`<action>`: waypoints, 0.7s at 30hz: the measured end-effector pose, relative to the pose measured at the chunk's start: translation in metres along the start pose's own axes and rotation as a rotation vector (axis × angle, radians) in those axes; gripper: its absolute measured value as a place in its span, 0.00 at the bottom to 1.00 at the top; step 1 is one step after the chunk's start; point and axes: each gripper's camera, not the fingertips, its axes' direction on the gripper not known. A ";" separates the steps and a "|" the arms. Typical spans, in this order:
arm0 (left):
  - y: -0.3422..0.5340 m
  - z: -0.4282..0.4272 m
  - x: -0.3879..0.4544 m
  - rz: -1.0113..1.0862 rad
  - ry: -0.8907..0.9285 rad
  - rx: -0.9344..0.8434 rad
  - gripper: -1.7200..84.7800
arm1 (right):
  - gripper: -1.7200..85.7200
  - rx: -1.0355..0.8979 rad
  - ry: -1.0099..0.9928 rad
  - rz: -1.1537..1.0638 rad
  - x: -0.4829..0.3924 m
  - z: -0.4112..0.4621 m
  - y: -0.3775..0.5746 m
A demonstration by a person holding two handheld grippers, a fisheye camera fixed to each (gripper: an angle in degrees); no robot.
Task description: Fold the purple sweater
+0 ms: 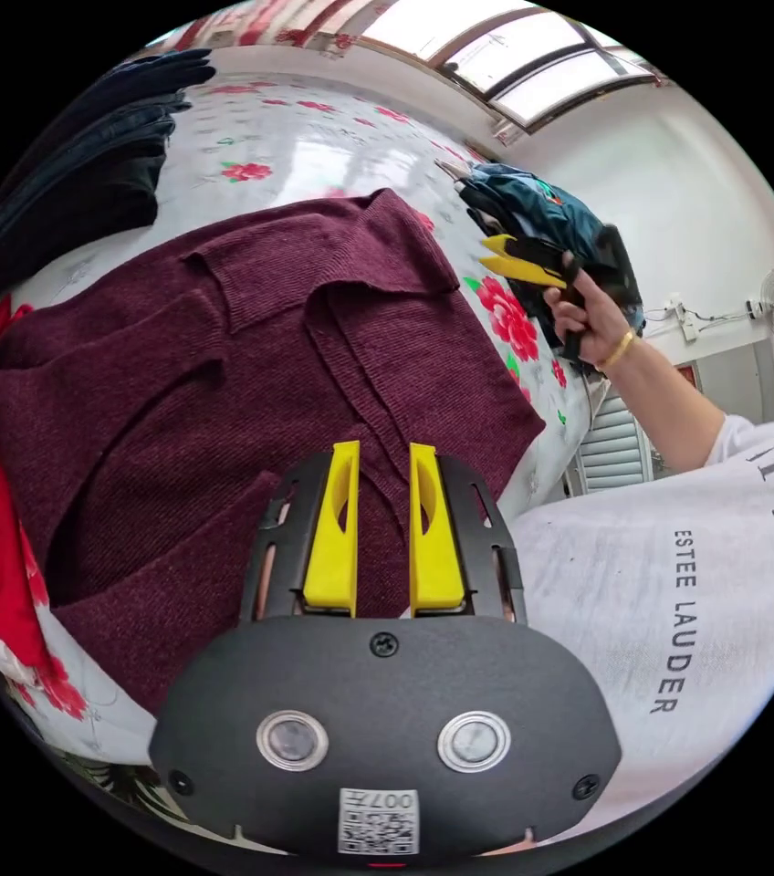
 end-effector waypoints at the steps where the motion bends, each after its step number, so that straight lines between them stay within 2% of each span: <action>1: -0.001 0.000 0.001 0.004 0.004 -0.002 0.12 | 0.10 -0.049 0.038 0.011 0.000 0.021 -0.014; 5: 0.006 -0.011 -0.009 -0.053 -0.025 0.016 0.11 | 0.05 -0.230 0.069 -0.033 -0.027 0.086 -0.046; 12: 0.078 -0.068 -0.041 -0.344 -0.220 0.180 0.11 | 0.05 -0.172 -0.045 -0.304 -0.146 0.134 -0.110; 15: 0.115 -0.084 -0.050 -0.497 -0.254 0.228 0.11 | 0.09 -0.277 0.015 -0.350 -0.188 0.189 -0.134; 17: 0.136 -0.091 -0.052 -0.569 -0.275 0.251 0.11 | 0.10 -0.345 0.128 -0.364 -0.208 0.226 -0.137; 18: 0.151 -0.096 -0.052 -0.618 -0.289 0.267 0.11 | 0.11 -0.327 0.180 -0.353 -0.211 0.230 -0.135; 20: 0.170 -0.100 -0.051 -0.680 -0.300 0.282 0.11 | 0.11 -0.125 0.359 -0.292 -0.223 0.224 -0.121; 21: 0.182 -0.100 -0.051 -0.721 -0.312 0.274 0.11 | 0.11 -0.080 0.364 -0.286 -0.227 0.222 -0.115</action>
